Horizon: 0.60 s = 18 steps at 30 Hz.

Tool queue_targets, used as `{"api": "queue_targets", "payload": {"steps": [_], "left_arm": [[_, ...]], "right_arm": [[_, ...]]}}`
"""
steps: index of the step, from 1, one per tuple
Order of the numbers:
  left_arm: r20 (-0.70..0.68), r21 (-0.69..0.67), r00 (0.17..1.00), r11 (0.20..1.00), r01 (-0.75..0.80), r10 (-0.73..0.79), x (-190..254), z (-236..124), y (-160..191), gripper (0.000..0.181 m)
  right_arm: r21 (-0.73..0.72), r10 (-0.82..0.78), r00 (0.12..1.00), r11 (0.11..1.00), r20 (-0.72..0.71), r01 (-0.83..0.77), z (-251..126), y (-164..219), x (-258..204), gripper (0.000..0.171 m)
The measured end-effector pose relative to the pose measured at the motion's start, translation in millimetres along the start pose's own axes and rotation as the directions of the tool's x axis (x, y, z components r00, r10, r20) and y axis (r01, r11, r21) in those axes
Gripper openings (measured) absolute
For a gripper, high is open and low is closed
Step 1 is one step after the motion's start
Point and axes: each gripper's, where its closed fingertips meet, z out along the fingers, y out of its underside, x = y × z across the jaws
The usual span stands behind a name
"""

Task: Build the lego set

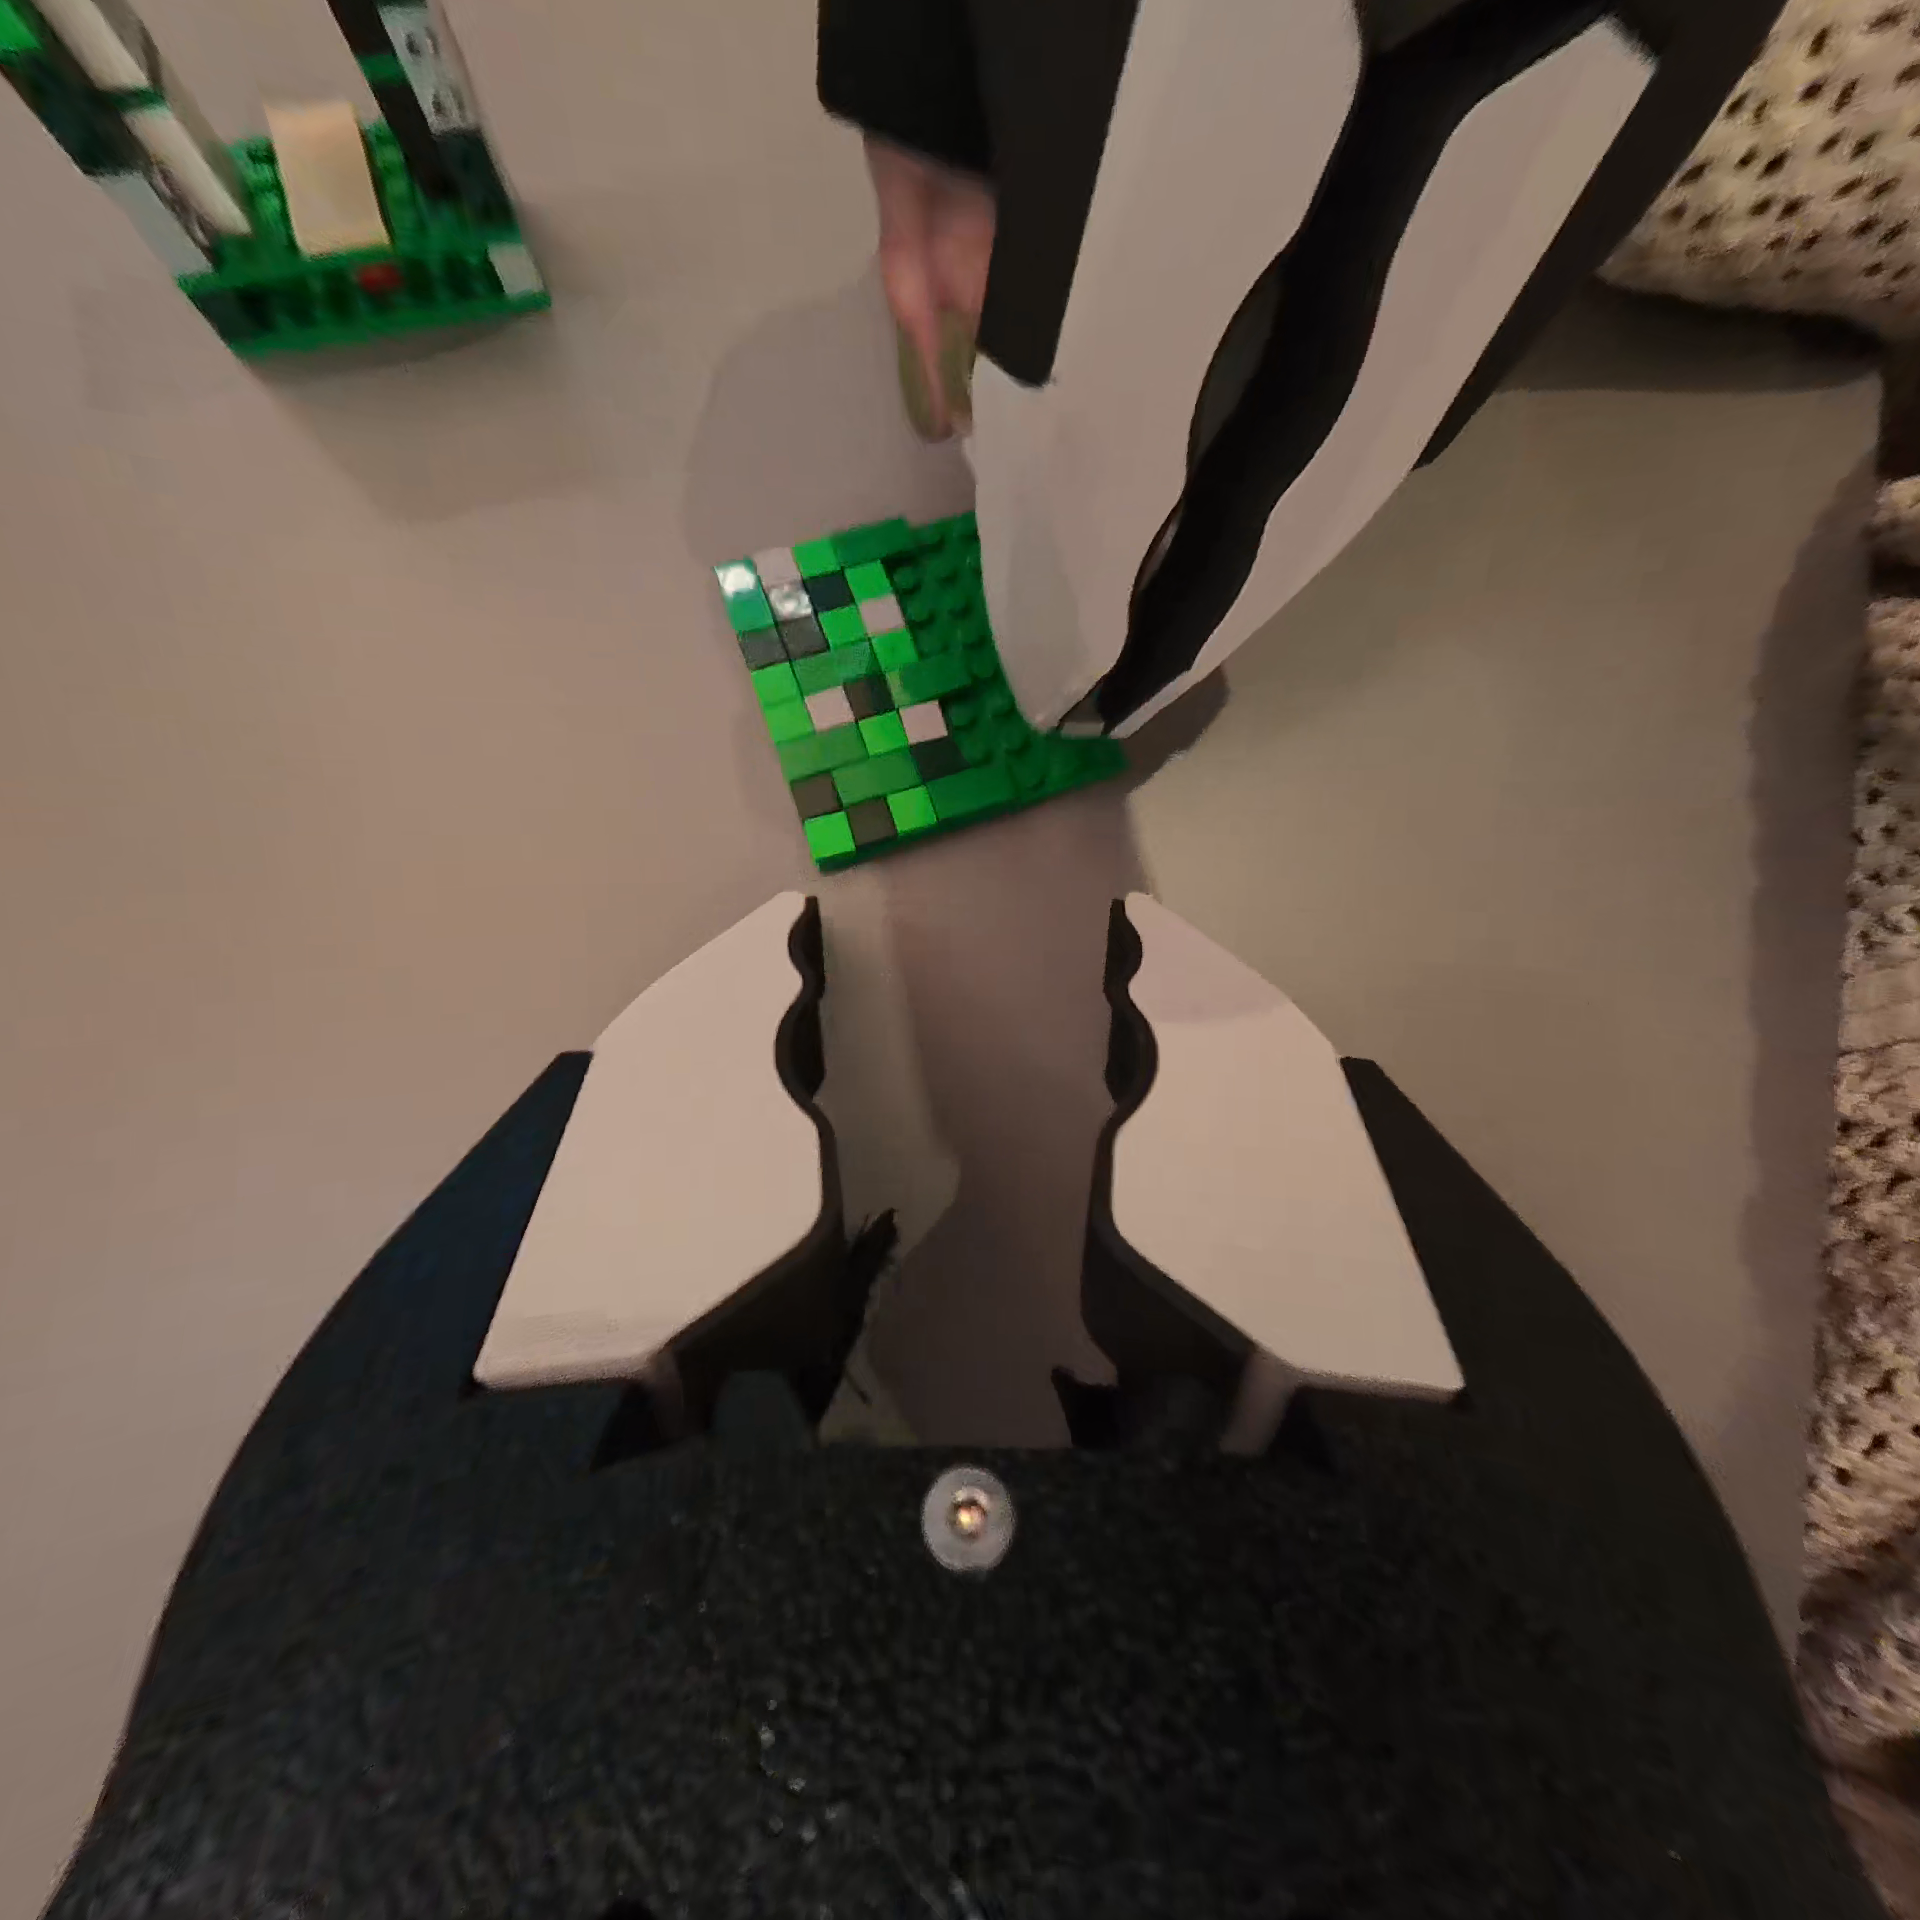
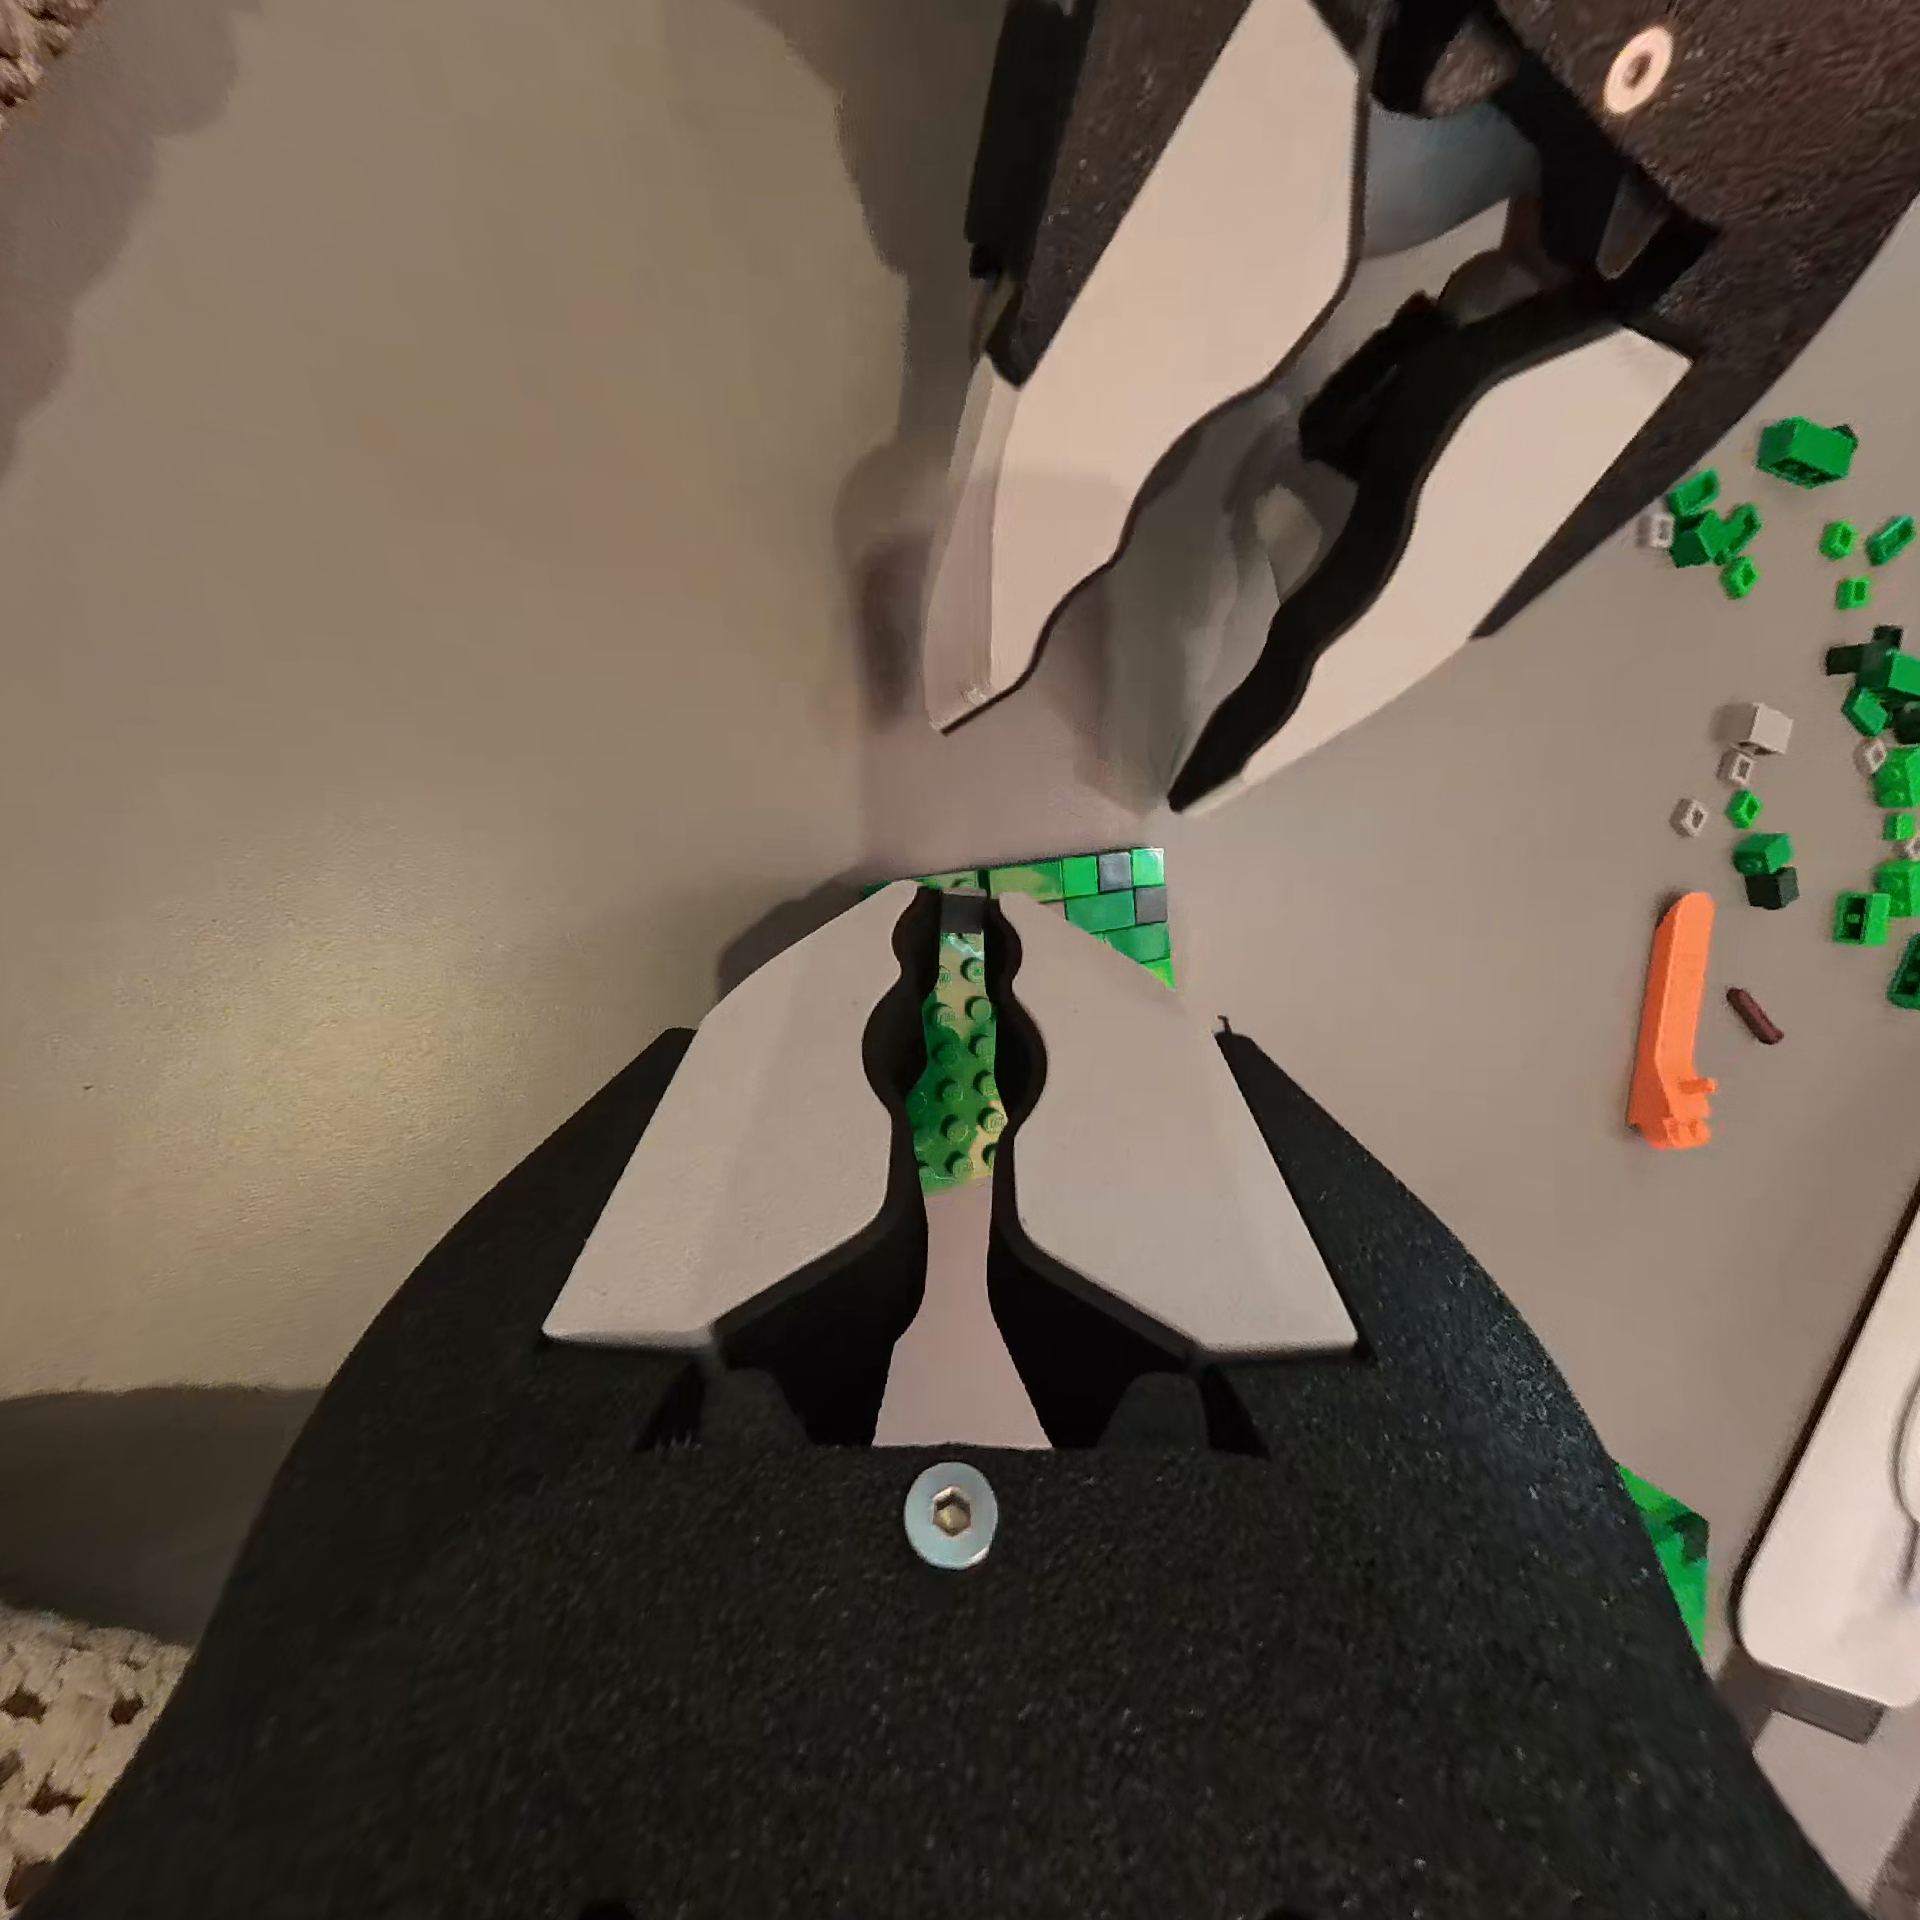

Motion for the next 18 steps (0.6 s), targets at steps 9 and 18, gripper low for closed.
{"api": "queue_targets", "payload": {"steps": [9, 18], "left_arm": [[-0.023, -0.052, 0.999, 0.998, -0.037, 0.036, 1, 14, -6, 0.071], [-0.056, -0.011, 0.997, 0.999, -0.048, 0.047, 7, 20, -12, 0.072]], "right_arm": [[0.012, 0.013, 1.000, 1.000, -0.019, -0.013, -13, 0, -1, 0.007], [0.023, 0.010, 1.000, 1.000, -0.025, -0.009, -17, -3, 0, 0.008]]}}
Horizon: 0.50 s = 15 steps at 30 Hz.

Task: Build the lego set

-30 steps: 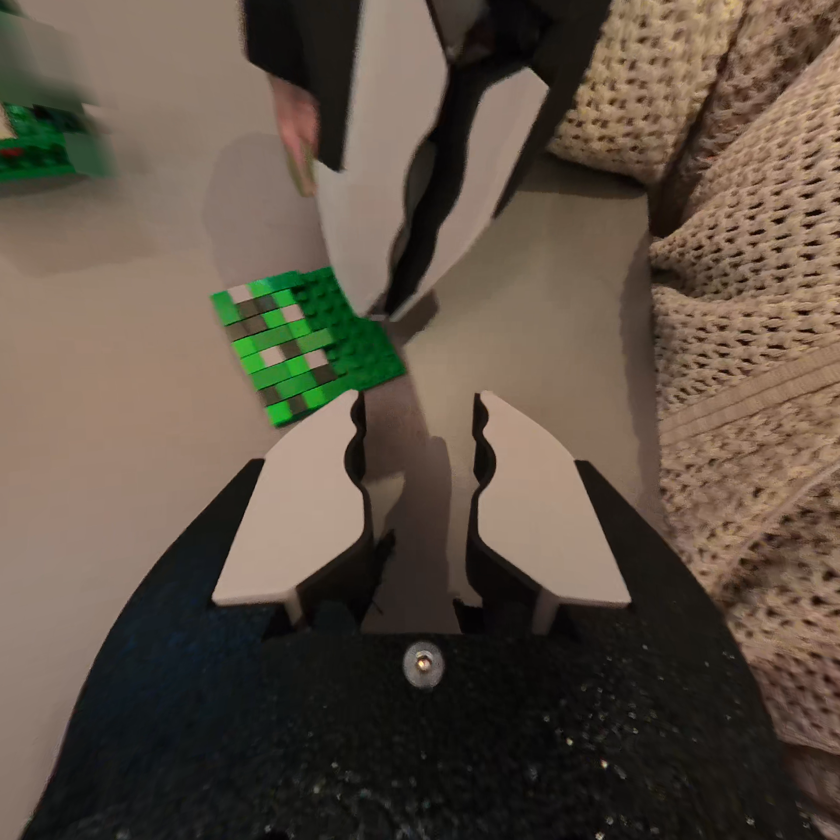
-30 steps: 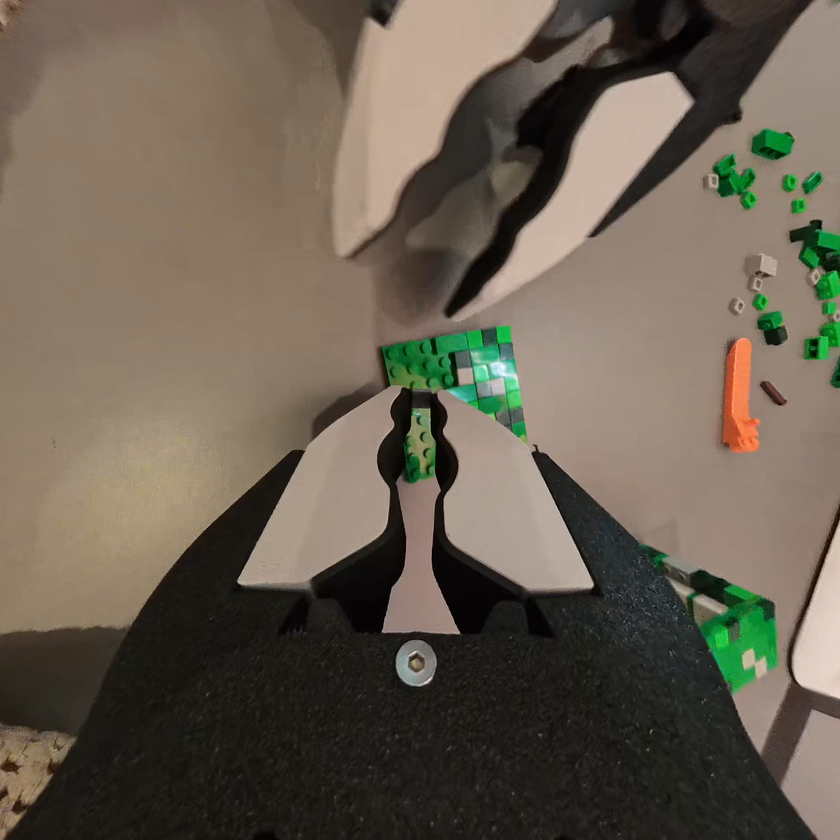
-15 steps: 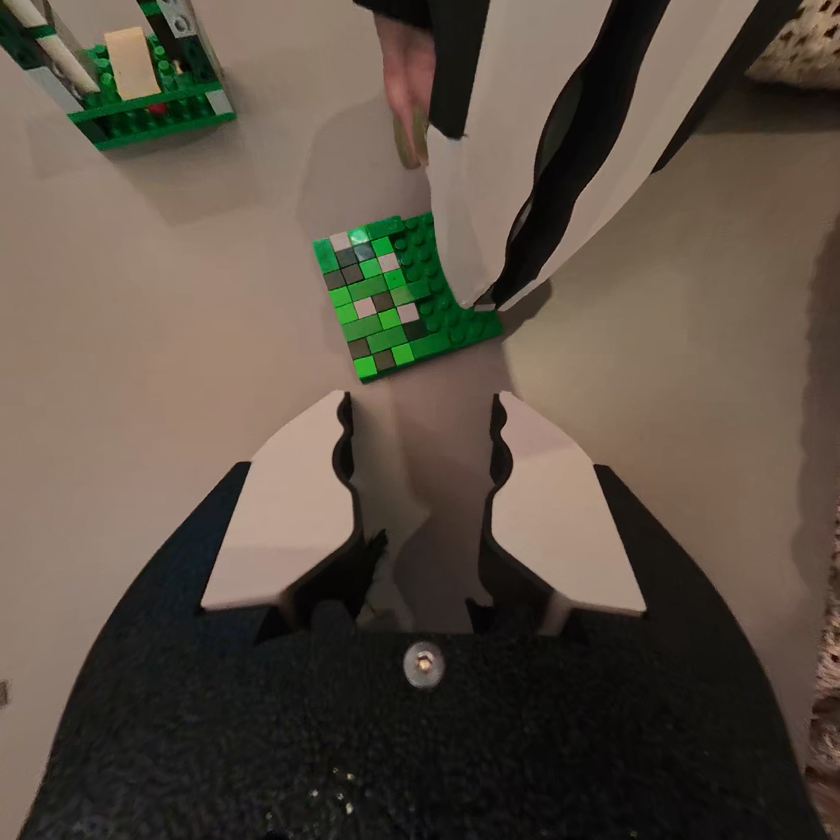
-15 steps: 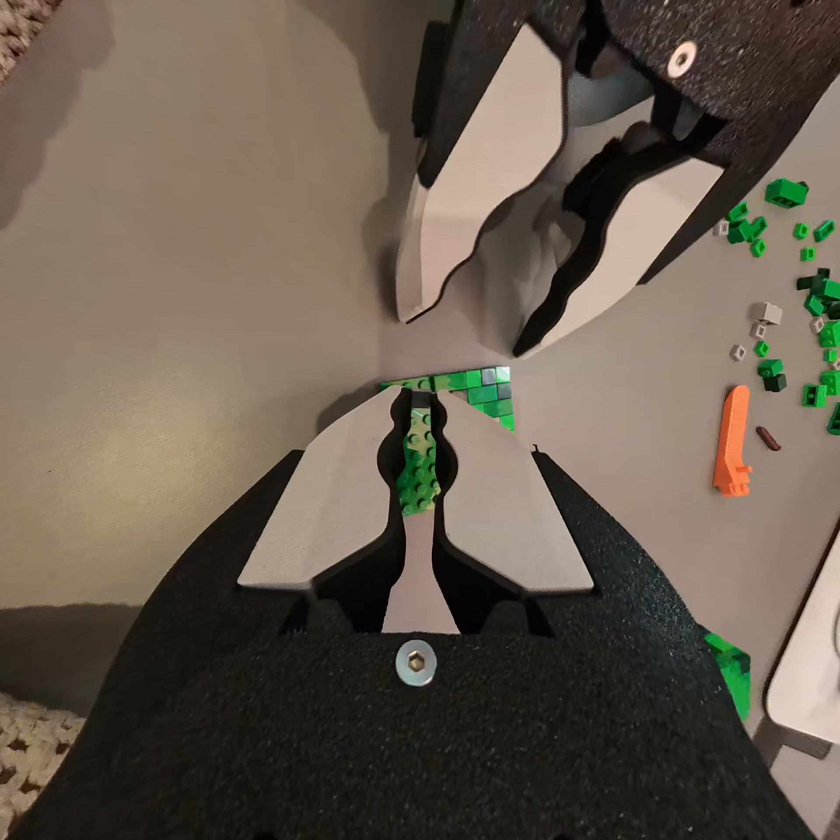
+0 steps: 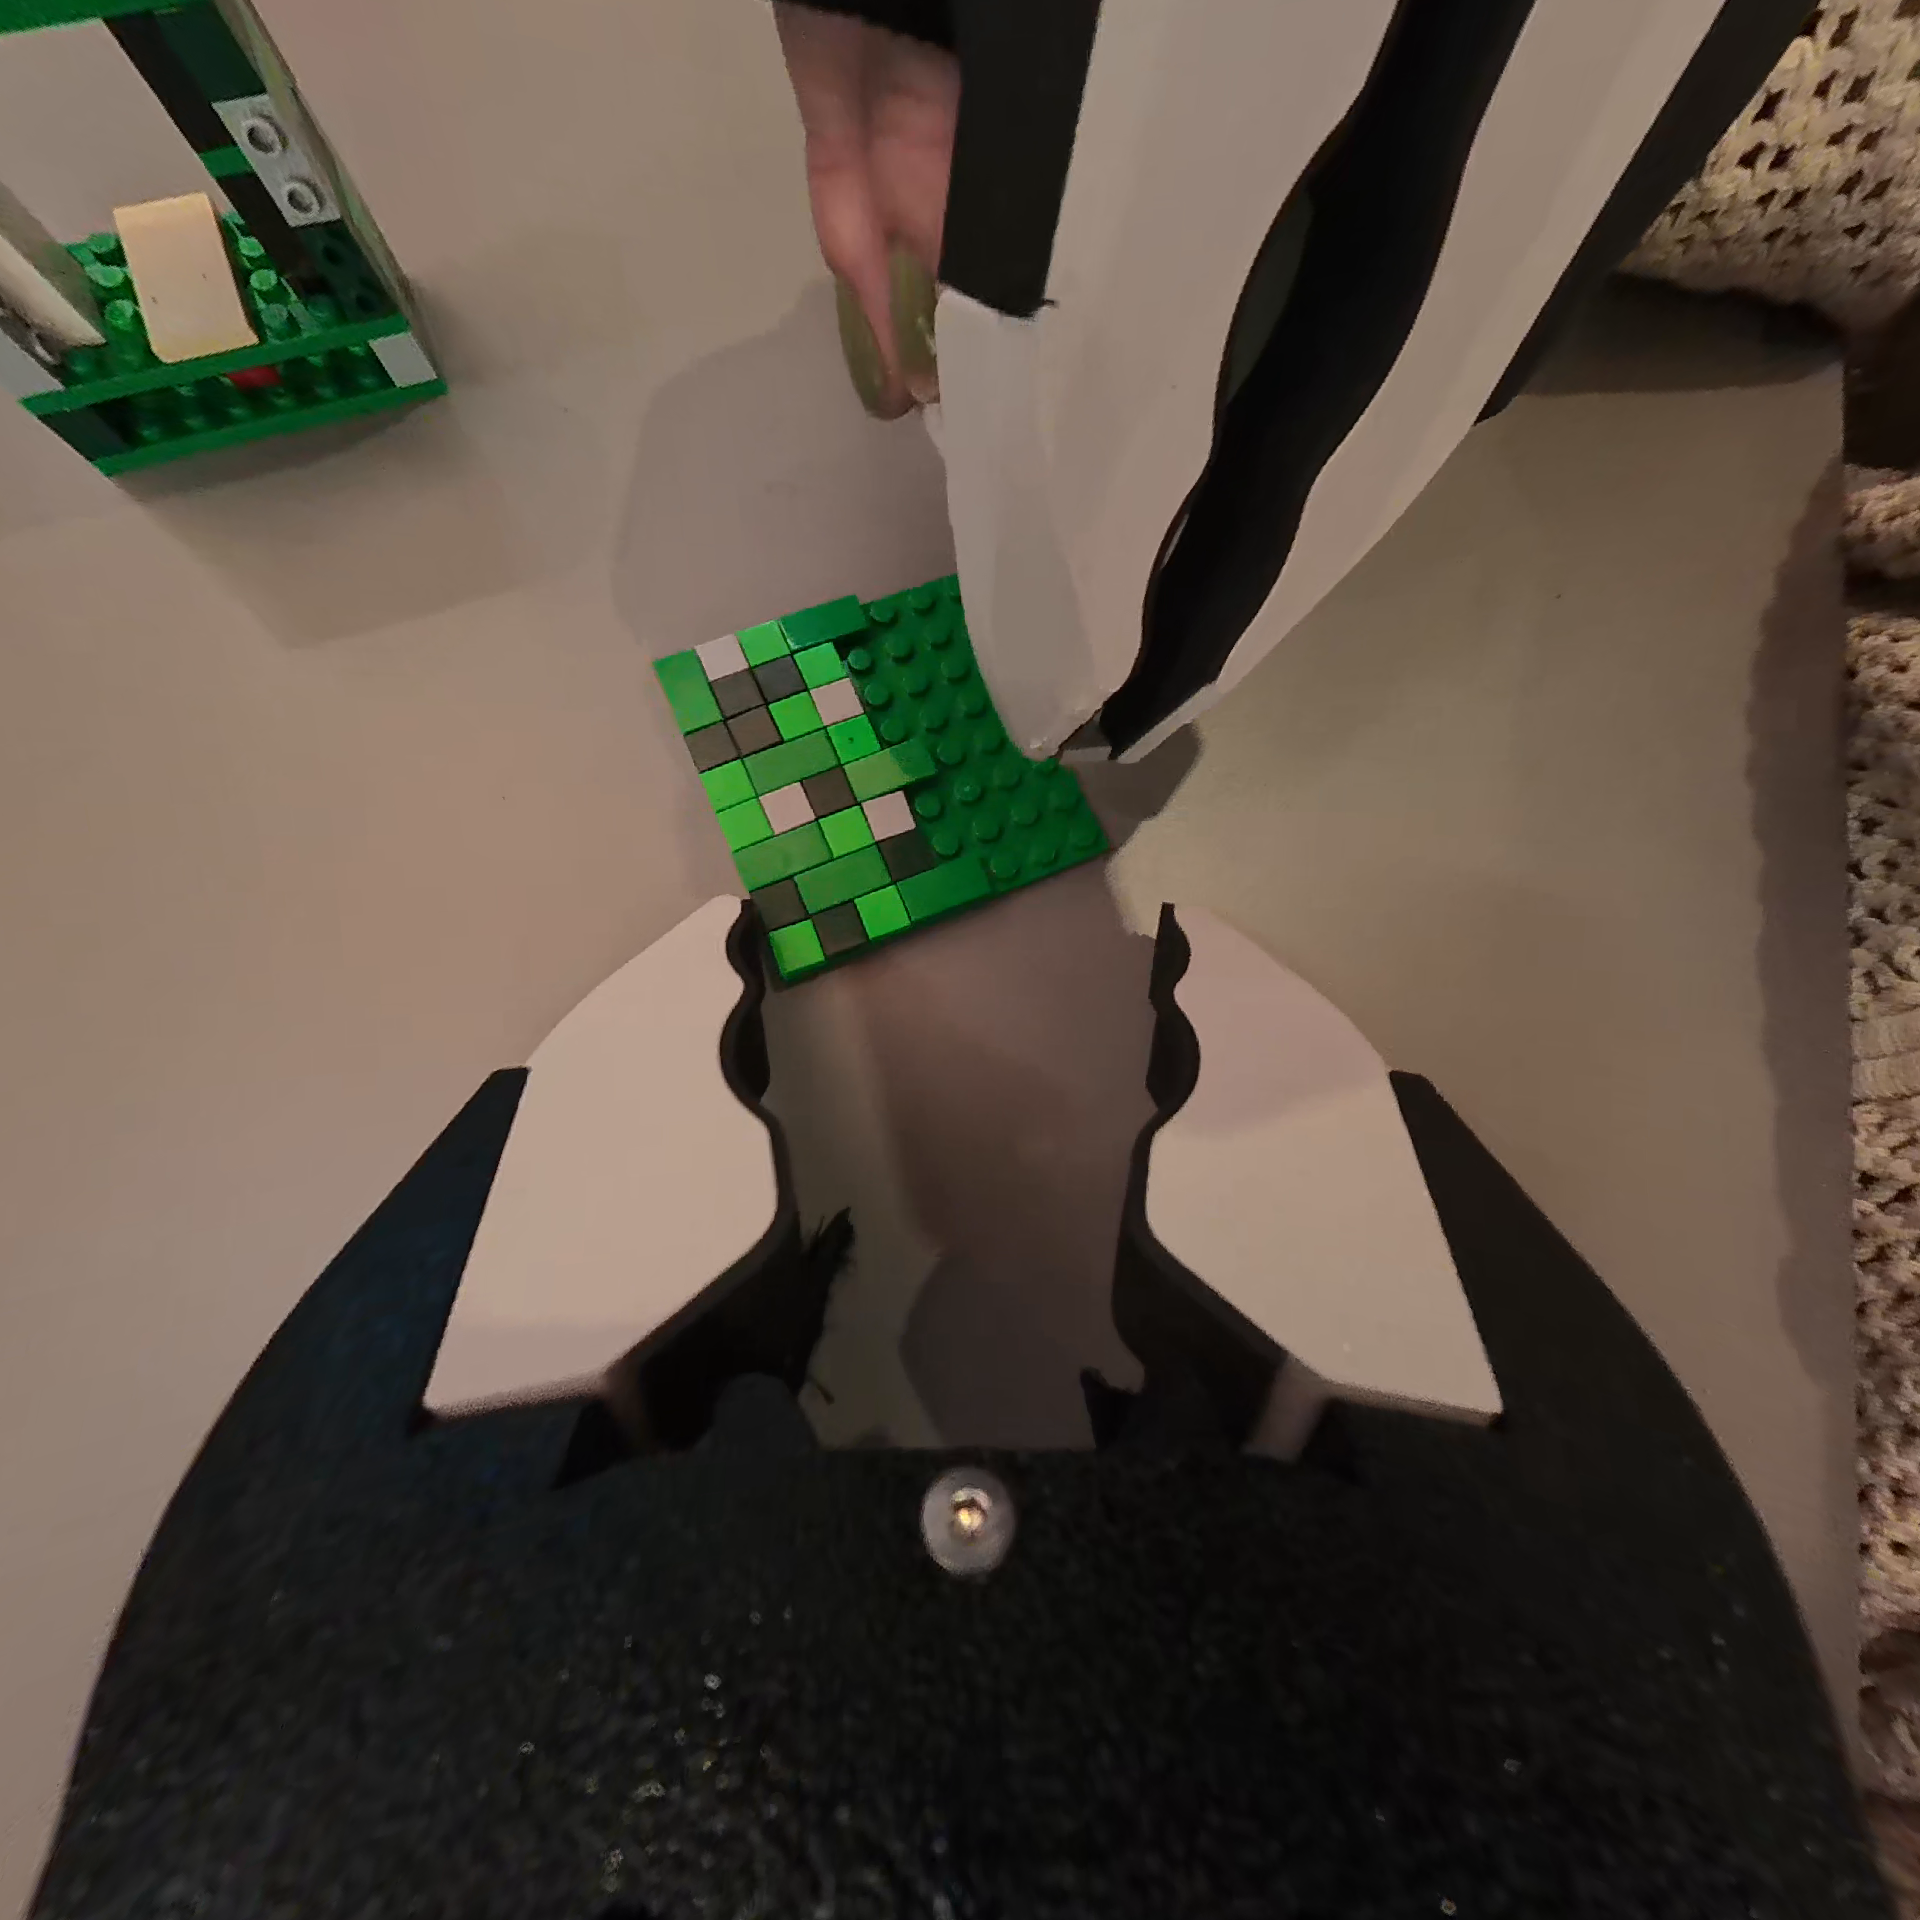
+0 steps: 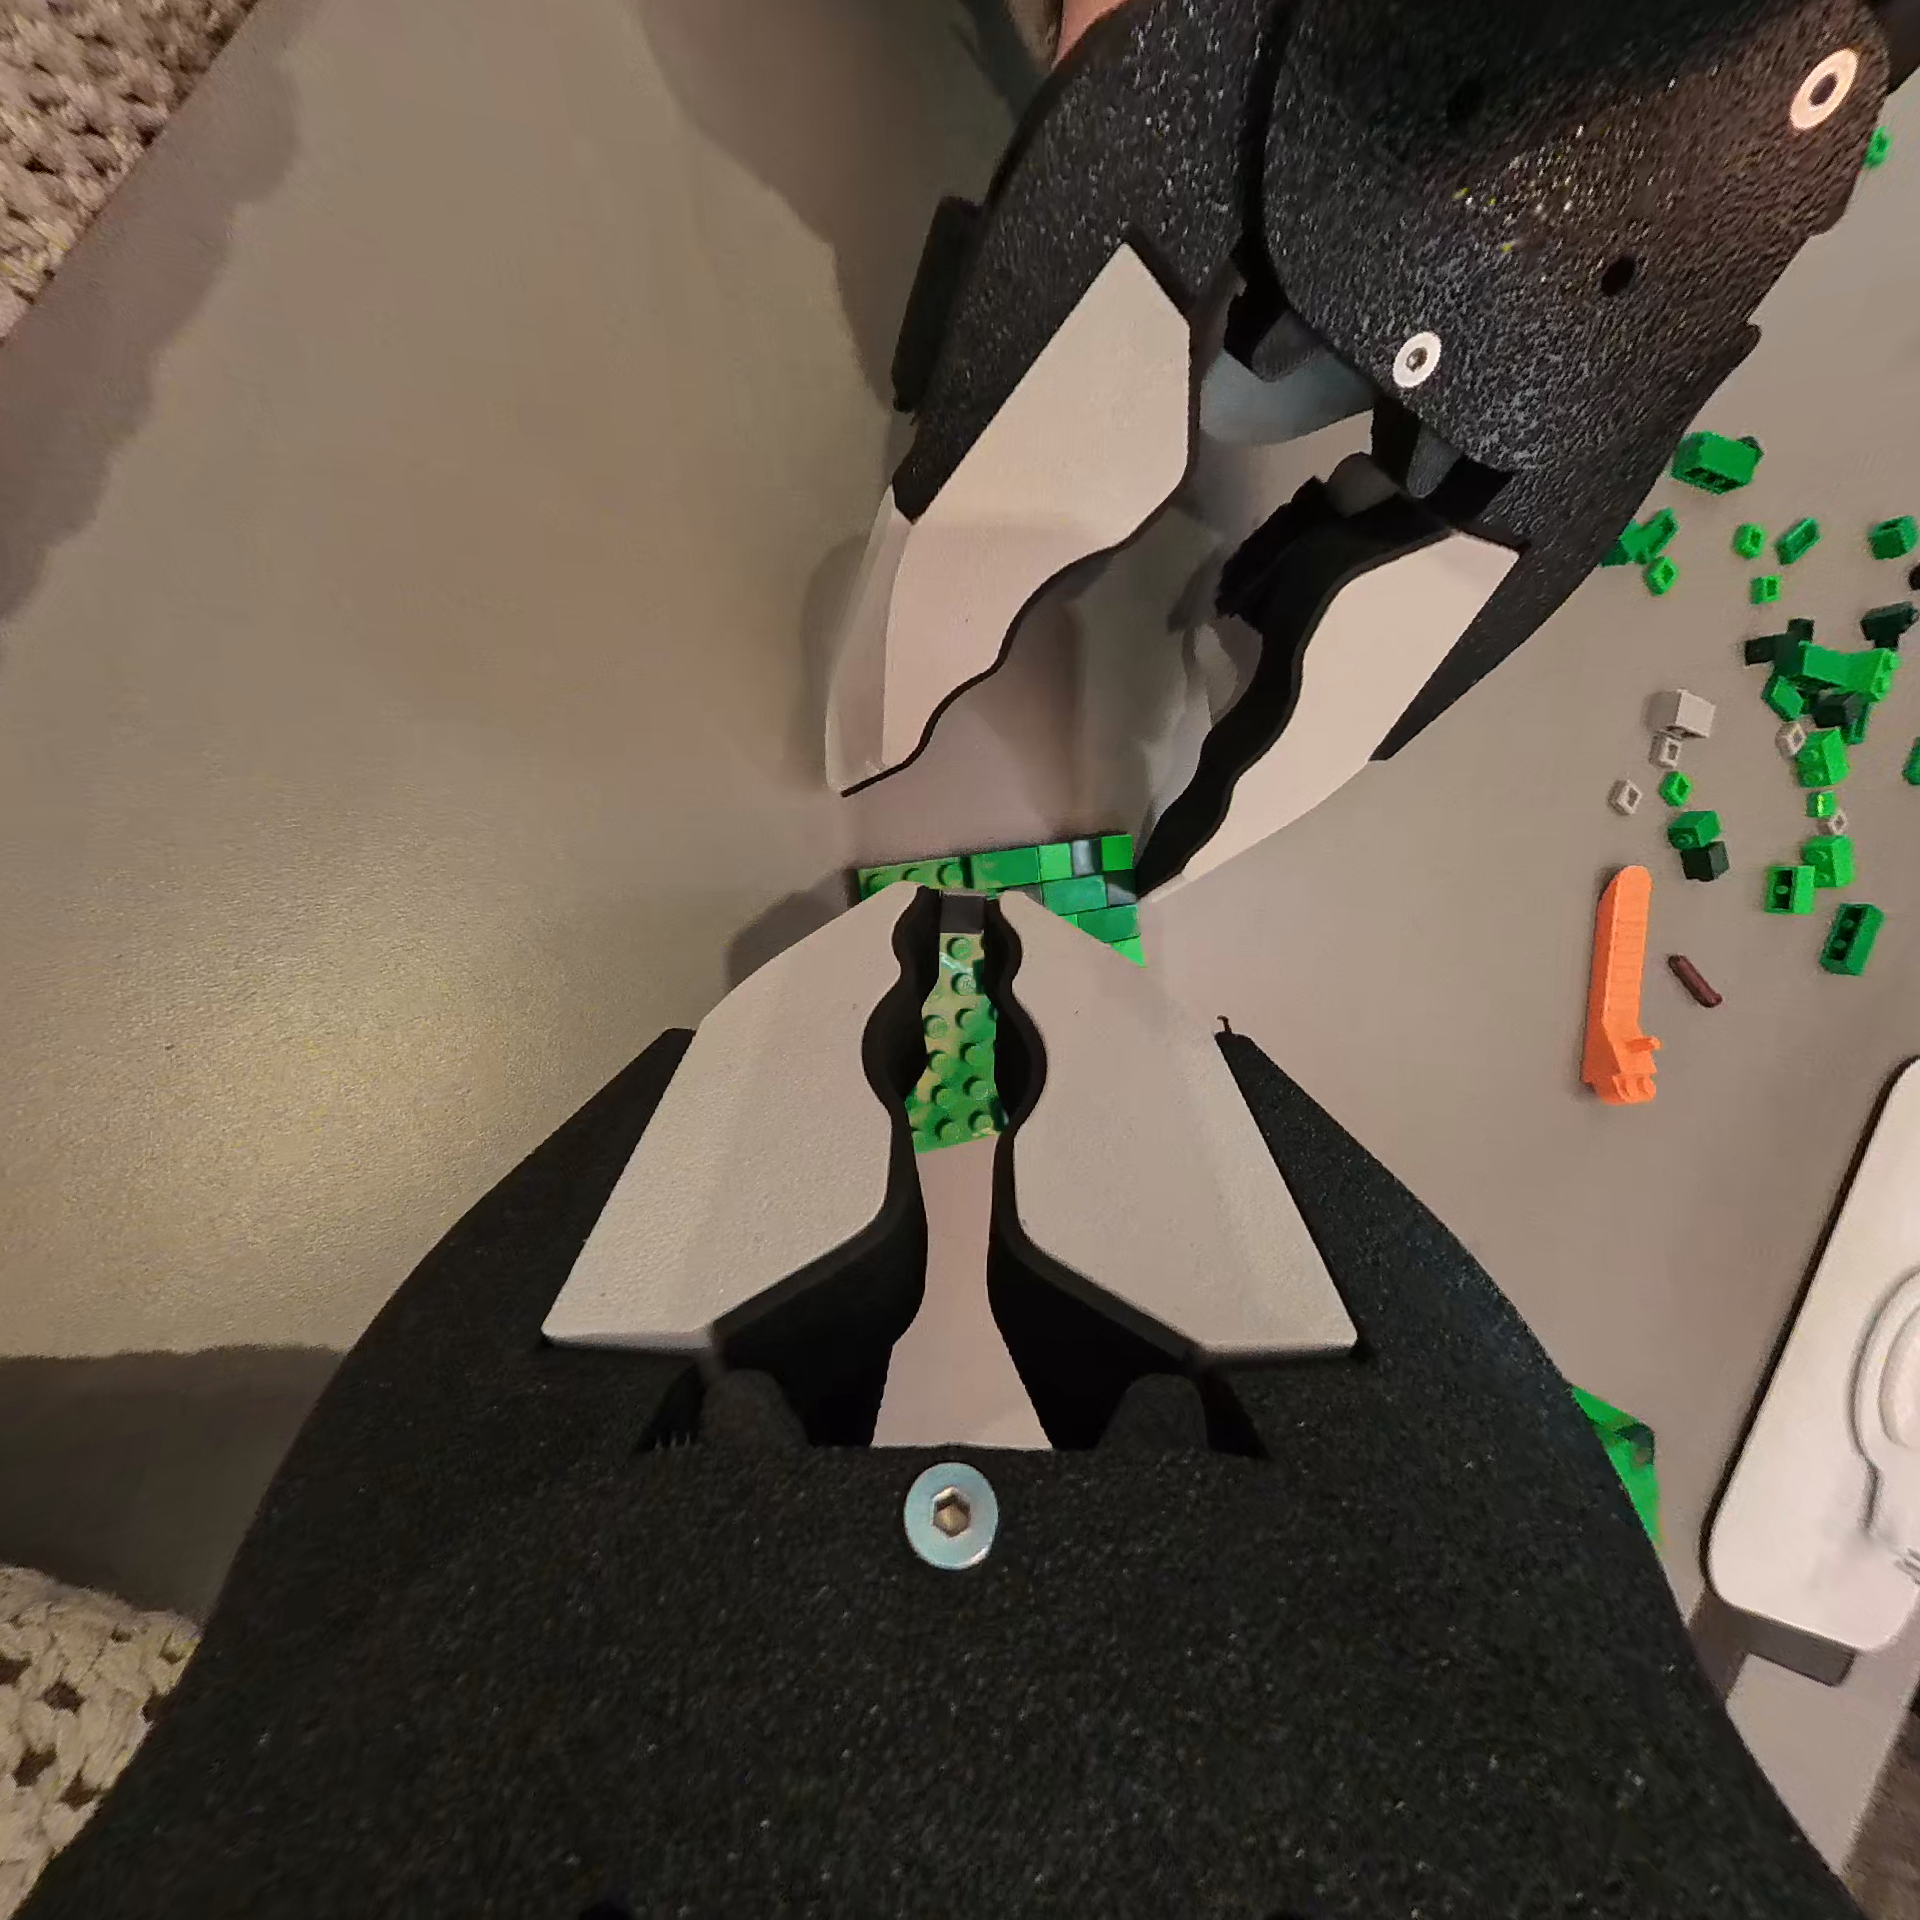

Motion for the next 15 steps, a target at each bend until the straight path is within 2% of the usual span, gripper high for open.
{"api": "queue_targets", "payload": {"steps": [5, 9, 15], "left_arm": [[0.019, 0.032, 1.000, 0.999, 0.004, -0.005, 0, 0, 0, 0.071], [0.050, 0.042, 0.999, 0.999, -0.023, 0.021, -3, -1, 2, 0.061], [-0.009, 0.048, 0.999, 0.998, -0.034, 0.034, 4, -3, 3, 0.037]], "right_arm": [[-0.007, 0.003, 1.000, 1.000, 0.020, -0.003, 2, 0, -2, 0.007], [-0.002, 0.037, 0.995, 0.999, 0.092, -0.037, 3, -3, -12, 0.008], [-0.025, 0.031, 0.995, 0.999, 0.093, -0.028, 6, 1, -12, 0.008]]}}
